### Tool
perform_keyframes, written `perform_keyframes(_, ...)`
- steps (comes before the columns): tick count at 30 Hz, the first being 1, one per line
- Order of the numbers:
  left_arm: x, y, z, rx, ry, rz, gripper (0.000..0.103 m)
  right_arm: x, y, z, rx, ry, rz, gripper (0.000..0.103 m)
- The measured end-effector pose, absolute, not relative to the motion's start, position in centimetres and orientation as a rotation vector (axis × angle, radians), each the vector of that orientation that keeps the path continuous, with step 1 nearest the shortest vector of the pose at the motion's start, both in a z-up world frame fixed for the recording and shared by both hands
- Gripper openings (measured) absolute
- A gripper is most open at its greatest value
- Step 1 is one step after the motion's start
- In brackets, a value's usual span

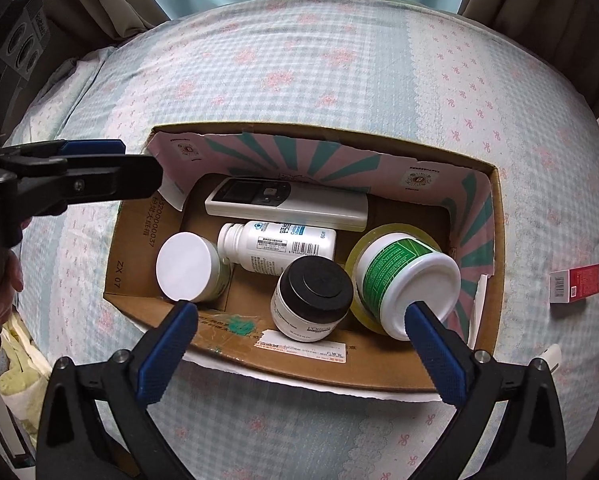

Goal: Organize rigid objects
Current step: 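Withdraw both tools from the box toward the red box and earbud case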

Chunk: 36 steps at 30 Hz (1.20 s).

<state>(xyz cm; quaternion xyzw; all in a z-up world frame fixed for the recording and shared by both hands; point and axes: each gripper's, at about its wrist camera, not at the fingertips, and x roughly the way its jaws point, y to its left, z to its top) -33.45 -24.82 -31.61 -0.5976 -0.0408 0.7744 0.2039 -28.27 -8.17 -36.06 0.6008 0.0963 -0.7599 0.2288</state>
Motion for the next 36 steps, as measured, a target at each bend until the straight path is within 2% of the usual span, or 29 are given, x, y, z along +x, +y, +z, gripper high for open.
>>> perform_keyframes(11,-29.5,-24.9,-23.3,-1.582,-0.059,2.27,0.103,-25.7,-6.6,-28.4,1.548,0.298,-2.188,0.103)
perform_keyframes(19,-25.1,-23.2,-17.3,-1.454,0.065,2.428,0.103,-22.1,-1.5,-21.2,1.44,0.195,-2.366,0.103)
perform_keyframes(24,-23.2,-20.1,-14.8,-1.358,0.112,2.469,0.103,-20.1,3.3,-18.1,1.398,0.139,-2.493,0.103)
perform_keyframes(31,-21.9,-13.6,-12.7,-1.268,0.226,2.421,0.103,-17.8,9.0,-15.5,1.346,0.312,-2.632,0.103)
perform_keyframes(36,-22.1,-8.1,-12.0,-1.219,0.266,2.336,0.103,-17.7,13.6,-15.1,1.347,0.297,-2.648,0.103)
